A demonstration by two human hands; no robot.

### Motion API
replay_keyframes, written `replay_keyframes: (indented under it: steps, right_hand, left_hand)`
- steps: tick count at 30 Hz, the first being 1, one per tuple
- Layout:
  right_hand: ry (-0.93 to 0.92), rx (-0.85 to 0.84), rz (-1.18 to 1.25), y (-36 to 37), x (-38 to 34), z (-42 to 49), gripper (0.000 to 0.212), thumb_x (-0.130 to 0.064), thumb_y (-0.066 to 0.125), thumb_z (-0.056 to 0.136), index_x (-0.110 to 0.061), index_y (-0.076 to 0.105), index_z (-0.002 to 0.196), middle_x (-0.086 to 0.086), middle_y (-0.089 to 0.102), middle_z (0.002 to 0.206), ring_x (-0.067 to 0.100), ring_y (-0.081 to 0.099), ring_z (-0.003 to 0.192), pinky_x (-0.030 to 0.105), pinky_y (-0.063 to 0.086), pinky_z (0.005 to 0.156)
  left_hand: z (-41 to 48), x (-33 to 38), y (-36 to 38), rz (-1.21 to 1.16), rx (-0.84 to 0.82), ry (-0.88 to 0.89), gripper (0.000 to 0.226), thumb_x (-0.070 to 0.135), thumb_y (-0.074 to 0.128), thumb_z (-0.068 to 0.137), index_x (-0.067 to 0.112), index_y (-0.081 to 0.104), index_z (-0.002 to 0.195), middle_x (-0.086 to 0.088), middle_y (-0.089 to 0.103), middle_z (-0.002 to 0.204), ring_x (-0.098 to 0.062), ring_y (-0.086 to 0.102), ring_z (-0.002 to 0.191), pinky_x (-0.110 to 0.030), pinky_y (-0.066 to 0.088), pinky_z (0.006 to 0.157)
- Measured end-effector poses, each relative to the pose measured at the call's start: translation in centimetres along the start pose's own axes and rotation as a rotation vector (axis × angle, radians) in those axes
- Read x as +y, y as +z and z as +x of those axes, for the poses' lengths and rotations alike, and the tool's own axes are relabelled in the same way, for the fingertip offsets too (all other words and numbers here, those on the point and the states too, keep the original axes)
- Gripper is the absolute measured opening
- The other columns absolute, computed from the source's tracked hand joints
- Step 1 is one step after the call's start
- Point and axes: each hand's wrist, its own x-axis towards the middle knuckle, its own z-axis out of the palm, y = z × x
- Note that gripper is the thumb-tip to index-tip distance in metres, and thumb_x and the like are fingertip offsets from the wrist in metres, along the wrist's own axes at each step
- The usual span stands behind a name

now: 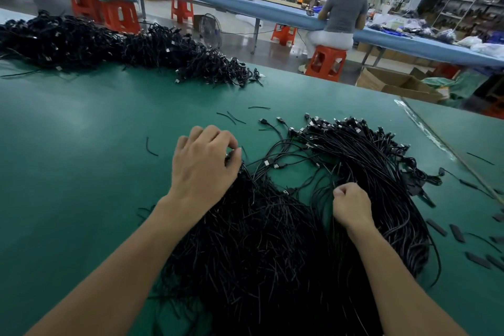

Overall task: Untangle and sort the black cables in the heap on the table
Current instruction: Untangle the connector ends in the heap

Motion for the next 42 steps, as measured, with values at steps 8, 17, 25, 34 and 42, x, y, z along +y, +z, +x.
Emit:
replay_keyframes:
  steps: [8, 17, 25, 34, 42]
  right_hand:
    - [0.244, -0.114, 0.522, -2.2, -0.9, -0.7, 0.035, -0.024, 0.041, 0.107, -0.007, 0.059, 0.083, 0.001, 0.031, 0.061, 0.015, 0.025, 0.05, 0.03, 0.026, 0.044]
    - [-0.661, -0.197, 0.159, -5.2, -10.3, -12.6, 0.04, -0.018, 0.059, 0.093, -0.014, 0.056, 0.053, -0.009, 0.05, 0.05, 0.002, 0.042, 0.044, 0.013, 0.033, 0.046]
    - [-0.937, -0.427, 0.317, -7.8, -11.8, -17.7, 0.037, -0.019, 0.068, 0.091, -0.027, 0.052, 0.058, -0.011, 0.056, 0.063, 0.005, 0.052, 0.061, 0.02, 0.041, 0.063]
    - [-0.459, 0.15, 0.173, -9.5, -4.5, -9.8, 0.053, -0.035, 0.061, 0.095, -0.02, 0.033, 0.051, -0.012, 0.033, 0.04, 0.007, 0.027, 0.038, 0.019, 0.03, 0.04]
    - [-0.389, -0.122, -0.323, -7.8, -3.0, -8.5, 0.039, -0.044, 0.037, 0.104, -0.026, 0.063, 0.126, -0.012, 0.063, 0.117, 0.009, 0.058, 0.105, 0.025, 0.045, 0.092]
  left_hand:
    - [-1.1, 2.9, 0.4, -0.324, -0.174, 0.086, 0.008, 0.034, 0.062, 0.092, 0.027, 0.065, 0.09, 0.015, 0.064, 0.087, -0.005, 0.055, 0.082, -0.031, 0.05, 0.086]
    - [-2.1, 4.8, 2.3, -0.572, -0.547, 0.05, 0.068, 0.024, 0.061, 0.092, 0.036, 0.029, 0.151, 0.008, 0.059, 0.126, -0.01, 0.054, 0.117, -0.039, 0.043, 0.107]
    - [-2.7, 6.4, 3.2, -1.024, -0.422, -0.219, 0.021, 0.012, 0.049, 0.103, 0.021, 0.069, 0.103, 0.02, 0.066, 0.105, -0.004, 0.051, 0.113, -0.039, 0.037, 0.112]
    - [1.2, 4.0, 0.0, -1.1, 0.333, -0.426, 0.03, 0.035, 0.041, 0.106, 0.021, 0.054, 0.084, 0.003, 0.061, 0.082, -0.011, 0.061, 0.075, -0.021, 0.05, 0.072]
    - [0.1, 5.4, -2.1, -0.349, -0.339, -0.033, 0.03, 0.048, 0.053, 0.097, 0.03, 0.048, 0.073, 0.01, 0.052, 0.053, -0.004, 0.044, 0.043, -0.025, 0.034, 0.047]
